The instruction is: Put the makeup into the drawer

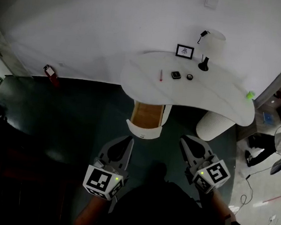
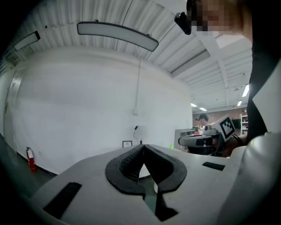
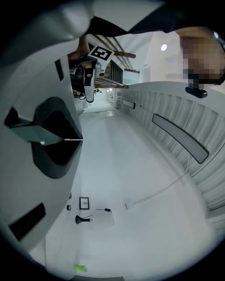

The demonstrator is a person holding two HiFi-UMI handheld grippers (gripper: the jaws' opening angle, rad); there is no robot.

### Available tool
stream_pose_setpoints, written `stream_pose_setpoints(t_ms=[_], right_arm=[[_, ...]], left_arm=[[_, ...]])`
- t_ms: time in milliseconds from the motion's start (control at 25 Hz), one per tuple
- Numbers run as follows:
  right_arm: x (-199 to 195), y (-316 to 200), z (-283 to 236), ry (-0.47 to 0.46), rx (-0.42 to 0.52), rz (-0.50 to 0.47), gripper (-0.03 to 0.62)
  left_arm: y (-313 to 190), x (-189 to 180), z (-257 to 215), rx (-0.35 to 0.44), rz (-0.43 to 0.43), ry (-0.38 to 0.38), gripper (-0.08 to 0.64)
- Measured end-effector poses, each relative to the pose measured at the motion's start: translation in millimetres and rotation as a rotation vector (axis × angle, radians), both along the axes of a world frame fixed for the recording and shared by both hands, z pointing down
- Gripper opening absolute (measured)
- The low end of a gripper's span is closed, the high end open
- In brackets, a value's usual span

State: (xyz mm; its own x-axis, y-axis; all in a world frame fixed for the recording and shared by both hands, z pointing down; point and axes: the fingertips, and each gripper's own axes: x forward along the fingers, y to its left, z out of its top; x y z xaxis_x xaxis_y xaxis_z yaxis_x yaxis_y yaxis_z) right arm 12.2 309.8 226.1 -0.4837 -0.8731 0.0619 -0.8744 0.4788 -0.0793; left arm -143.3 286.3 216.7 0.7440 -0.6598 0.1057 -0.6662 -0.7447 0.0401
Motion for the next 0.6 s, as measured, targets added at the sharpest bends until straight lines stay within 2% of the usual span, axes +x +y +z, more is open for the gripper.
stream_pose_setpoints(t_ms=[240,440,600], right_arm=[[57.8,-65.7,-8.2,0.007,0.038,-0.004,0.017],[94.5,-99.7,5.4,0.002,0.005,-0.011,0.017],[113.4,-115.8,14.0,-0.046,-0.014,0.013,0.017]], left_arm=[[-62.9,56.4,-8.5,-0.019,0.0,-0.02,0.012],[-97.0,90.3,-6.6,-0.026,-0.026,-0.026,0.012],[-113.5,110.7,4.7,-0.06,-0.005,-0.047,0.012]])
